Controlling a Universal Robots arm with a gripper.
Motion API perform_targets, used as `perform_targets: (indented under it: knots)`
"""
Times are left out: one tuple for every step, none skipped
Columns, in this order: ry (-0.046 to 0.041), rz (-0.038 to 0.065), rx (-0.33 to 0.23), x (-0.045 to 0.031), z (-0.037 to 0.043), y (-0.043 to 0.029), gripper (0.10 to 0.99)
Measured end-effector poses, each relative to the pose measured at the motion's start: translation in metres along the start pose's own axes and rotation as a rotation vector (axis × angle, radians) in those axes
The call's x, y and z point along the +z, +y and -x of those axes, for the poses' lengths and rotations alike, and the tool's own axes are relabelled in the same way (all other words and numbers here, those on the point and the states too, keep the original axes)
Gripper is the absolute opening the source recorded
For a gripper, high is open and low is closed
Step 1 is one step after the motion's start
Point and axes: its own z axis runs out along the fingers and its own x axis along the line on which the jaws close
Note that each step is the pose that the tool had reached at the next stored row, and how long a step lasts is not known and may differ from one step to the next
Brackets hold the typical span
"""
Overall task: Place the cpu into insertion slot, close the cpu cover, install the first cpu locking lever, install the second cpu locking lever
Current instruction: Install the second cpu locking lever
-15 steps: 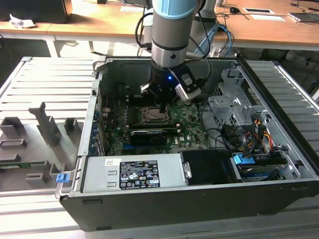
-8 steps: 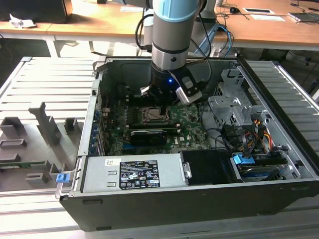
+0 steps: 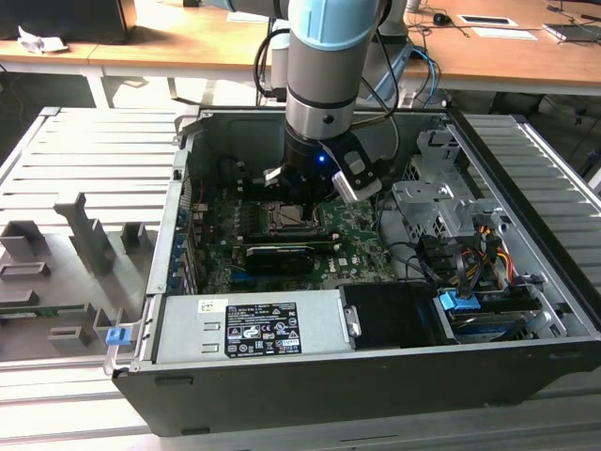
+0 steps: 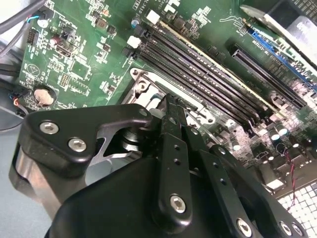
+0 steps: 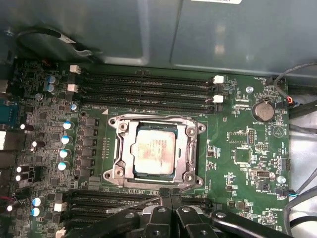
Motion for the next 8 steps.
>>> perform_targets:
  knots:
    - [-0.0001,0.000,0.000,0.0000,0.0000,-0.0003,0.106]
    - [-0.0001,0.000,0.000,0.0000,-0.0001,-0.0005,0.106]
    - [0.0000,0.000,0.000,-0.0001,-0.0001,-0.0007,0.106]
    - [0.0000,0.000,-0.001,-0.0001,-0.0003,-0.0007,0.106]
    - [0.0000,0.000,0.000,-0.0001,-0.0004,-0.0007,0.106]
    - [0.0000,0.000,0.000,-0.0001,-0.0005,-0.0008,0.106]
    - [0.0000,0.000,0.000,-0.0001,-0.0008,-0.0009,0.106]
    - [0.0000,0.000,0.000,-0.0001,-0.0012,-0.0010,0.106]
